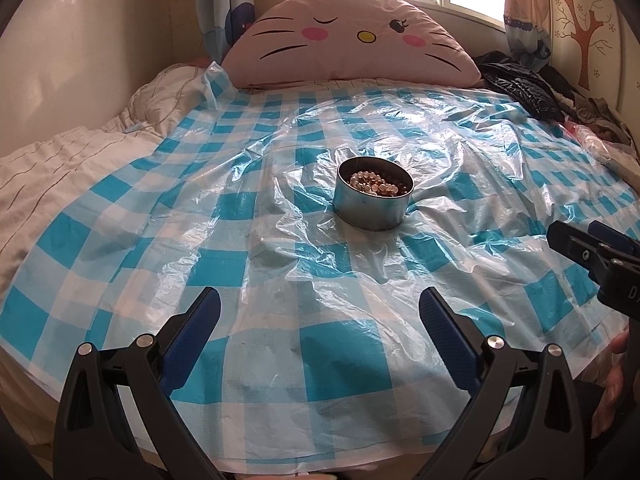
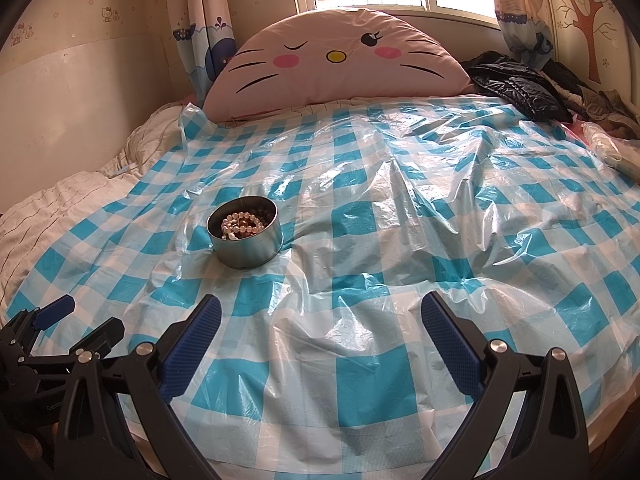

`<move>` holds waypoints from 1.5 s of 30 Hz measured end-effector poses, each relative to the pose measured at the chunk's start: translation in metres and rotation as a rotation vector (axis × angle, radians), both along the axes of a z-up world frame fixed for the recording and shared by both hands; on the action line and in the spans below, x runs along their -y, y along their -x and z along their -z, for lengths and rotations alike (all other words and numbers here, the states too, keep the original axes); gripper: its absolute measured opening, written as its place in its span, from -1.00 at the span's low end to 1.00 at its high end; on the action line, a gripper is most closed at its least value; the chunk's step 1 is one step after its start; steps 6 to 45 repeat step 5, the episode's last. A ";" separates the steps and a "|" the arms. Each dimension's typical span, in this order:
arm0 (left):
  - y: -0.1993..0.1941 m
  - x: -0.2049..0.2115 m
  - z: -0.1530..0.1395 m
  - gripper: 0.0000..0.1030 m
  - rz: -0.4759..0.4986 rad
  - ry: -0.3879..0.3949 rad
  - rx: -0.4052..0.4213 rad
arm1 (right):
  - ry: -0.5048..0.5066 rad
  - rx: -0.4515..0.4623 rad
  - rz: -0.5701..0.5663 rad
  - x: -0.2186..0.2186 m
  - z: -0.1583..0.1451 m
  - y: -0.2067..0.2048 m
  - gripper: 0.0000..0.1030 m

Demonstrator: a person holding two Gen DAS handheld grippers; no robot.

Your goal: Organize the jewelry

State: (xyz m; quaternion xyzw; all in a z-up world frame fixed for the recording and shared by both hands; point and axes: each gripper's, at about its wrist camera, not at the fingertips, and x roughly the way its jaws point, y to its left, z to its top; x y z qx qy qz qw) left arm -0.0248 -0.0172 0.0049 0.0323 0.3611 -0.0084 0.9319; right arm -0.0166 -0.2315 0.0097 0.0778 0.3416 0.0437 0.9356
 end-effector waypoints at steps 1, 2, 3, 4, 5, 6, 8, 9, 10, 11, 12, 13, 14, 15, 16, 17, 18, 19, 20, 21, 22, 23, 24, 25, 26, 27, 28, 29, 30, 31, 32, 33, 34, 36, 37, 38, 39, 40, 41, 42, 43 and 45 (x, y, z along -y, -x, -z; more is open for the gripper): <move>0.001 0.000 0.000 0.86 -0.003 -0.005 0.003 | 0.000 0.000 0.000 0.000 0.000 0.000 0.86; 0.001 0.000 0.000 0.86 -0.002 -0.006 0.009 | 0.001 0.000 -0.001 0.000 0.000 0.000 0.86; 0.002 0.001 0.000 0.86 -0.002 -0.009 0.014 | 0.001 0.000 -0.001 0.000 0.000 0.000 0.86; 0.003 0.001 0.000 0.86 -0.005 -0.012 0.019 | 0.001 0.000 -0.001 0.000 0.000 0.000 0.86; 0.004 0.001 0.000 0.86 -0.009 -0.013 0.022 | 0.000 0.000 -0.001 0.000 0.000 0.000 0.86; 0.004 0.001 0.000 0.86 -0.009 -0.013 0.022 | 0.000 0.000 -0.001 0.000 0.000 0.000 0.86; 0.004 0.001 0.000 0.86 -0.009 -0.013 0.022 | 0.000 0.000 -0.001 0.000 0.000 0.000 0.86; 0.004 0.001 0.000 0.86 -0.009 -0.013 0.022 | 0.000 0.000 -0.001 0.000 0.000 0.000 0.86; 0.004 0.001 0.000 0.86 -0.009 -0.013 0.022 | 0.000 0.000 -0.001 0.000 0.000 0.000 0.86; 0.004 0.001 0.000 0.86 -0.009 -0.013 0.022 | 0.000 0.000 -0.001 0.000 0.000 0.000 0.86; 0.004 0.001 0.000 0.86 -0.009 -0.013 0.022 | 0.000 0.000 -0.001 0.000 0.000 0.000 0.86; 0.004 0.001 0.000 0.86 -0.009 -0.013 0.022 | 0.000 0.000 -0.001 0.000 0.000 0.000 0.86; 0.004 0.001 0.000 0.86 -0.009 -0.013 0.022 | 0.000 0.000 -0.001 0.000 0.000 0.000 0.86; 0.004 0.001 0.000 0.86 -0.009 -0.013 0.022 | 0.000 0.000 -0.001 0.000 0.000 0.000 0.86; 0.004 0.001 0.000 0.86 -0.009 -0.013 0.022 | 0.000 0.000 -0.001 0.000 0.000 0.000 0.86; 0.004 0.001 0.000 0.86 -0.009 -0.013 0.022 | 0.000 0.000 -0.001 0.000 0.000 0.000 0.86; 0.004 0.001 0.000 0.86 -0.009 -0.013 0.022 | 0.000 0.000 -0.001 0.000 0.000 0.000 0.86; 0.004 0.001 0.000 0.86 -0.009 -0.013 0.022 | 0.000 0.000 -0.001 0.000 0.000 0.000 0.86; 0.004 0.001 0.000 0.86 -0.009 -0.013 0.022 | 0.000 0.000 -0.001 0.000 0.000 0.000 0.86; 0.004 0.001 0.000 0.86 -0.009 -0.013 0.022 | 0.000 0.000 -0.001 0.000 0.000 0.000 0.86; 0.004 0.001 0.000 0.86 -0.009 -0.013 0.022 | 0.000 0.000 -0.001 0.000 0.000 0.000 0.86; 0.004 0.001 0.000 0.86 -0.009 -0.013 0.022 | 0.000 0.000 -0.001 0.000 0.000 0.000 0.86; 0.004 0.001 0.000 0.86 -0.009 -0.013 0.022 | 0.000 0.000 -0.001 0.000 0.000 0.000 0.86; 0.004 0.001 0.000 0.86 -0.009 -0.013 0.022 | 0.000 0.000 -0.001 0.000 0.000 0.000 0.86; 0.004 0.001 0.000 0.86 -0.009 -0.013 0.022 | 0.000 0.000 -0.001 0.000 0.000 0.000 0.86; 0.004 0.001 0.000 0.86 -0.009 -0.013 0.022 | 0.000 0.000 -0.001 0.000 0.000 0.000 0.86; 0.004 0.001 0.000 0.86 -0.009 -0.013 0.022 | 0.000 0.000 -0.001 0.000 0.000 0.000 0.86; 0.004 0.001 0.000 0.86 -0.009 -0.013 0.022 | 0.000 0.000 -0.001 0.000 0.000 0.000 0.86; 0.004 0.001 0.000 0.86 -0.009 -0.013 0.022 | 0.000 0.000 -0.001 0.000 0.000 0.000 0.86; 0.004 0.001 0.000 0.86 -0.009 -0.013 0.022 | 0.000 0.000 -0.001 0.000 0.000 0.000 0.86; 0.004 0.001 0.000 0.86 -0.009 -0.013 0.022 | 0.000 0.000 -0.001 0.000 0.000 0.000 0.86; 0.004 0.001 0.000 0.86 -0.009 -0.013 0.022 | 0.000 0.000 -0.001 0.000 0.000 0.000 0.86; 0.004 0.001 0.000 0.86 -0.009 -0.013 0.022 | 0.000 0.000 -0.001 0.000 0.000 0.000 0.86; 0.004 0.001 0.000 0.86 -0.009 -0.013 0.022 | 0.000 0.000 -0.001 0.000 0.000 0.000 0.86; 0.004 0.001 0.000 0.86 -0.009 -0.013 0.022 | 0.000 0.000 -0.001 0.000 0.000 0.000 0.86; 0.004 0.001 0.000 0.86 -0.009 -0.013 0.022 | 0.000 0.000 -0.001 0.000 0.000 0.000 0.86; 0.004 0.001 0.000 0.86 -0.009 -0.013 0.022 | 0.000 0.000 -0.001 0.000 0.000 0.000 0.86; 0.004 0.001 0.000 0.86 -0.009 -0.013 0.022 | 0.000 0.000 -0.001 0.000 0.000 0.000 0.86; 0.004 0.001 0.000 0.86 -0.009 -0.013 0.022 | 0.000 0.000 -0.001 0.000 0.000 0.000 0.86; 0.004 0.001 0.000 0.86 -0.009 -0.013 0.022 | 0.000 0.000 -0.001 0.000 0.000 0.000 0.86; 0.004 0.001 0.000 0.86 -0.009 -0.013 0.022 | 0.000 0.000 -0.001 0.000 0.000 0.000 0.86; 0.004 0.001 0.000 0.86 -0.009 -0.013 0.022 | 0.000 0.000 -0.001 0.000 0.000 0.000 0.86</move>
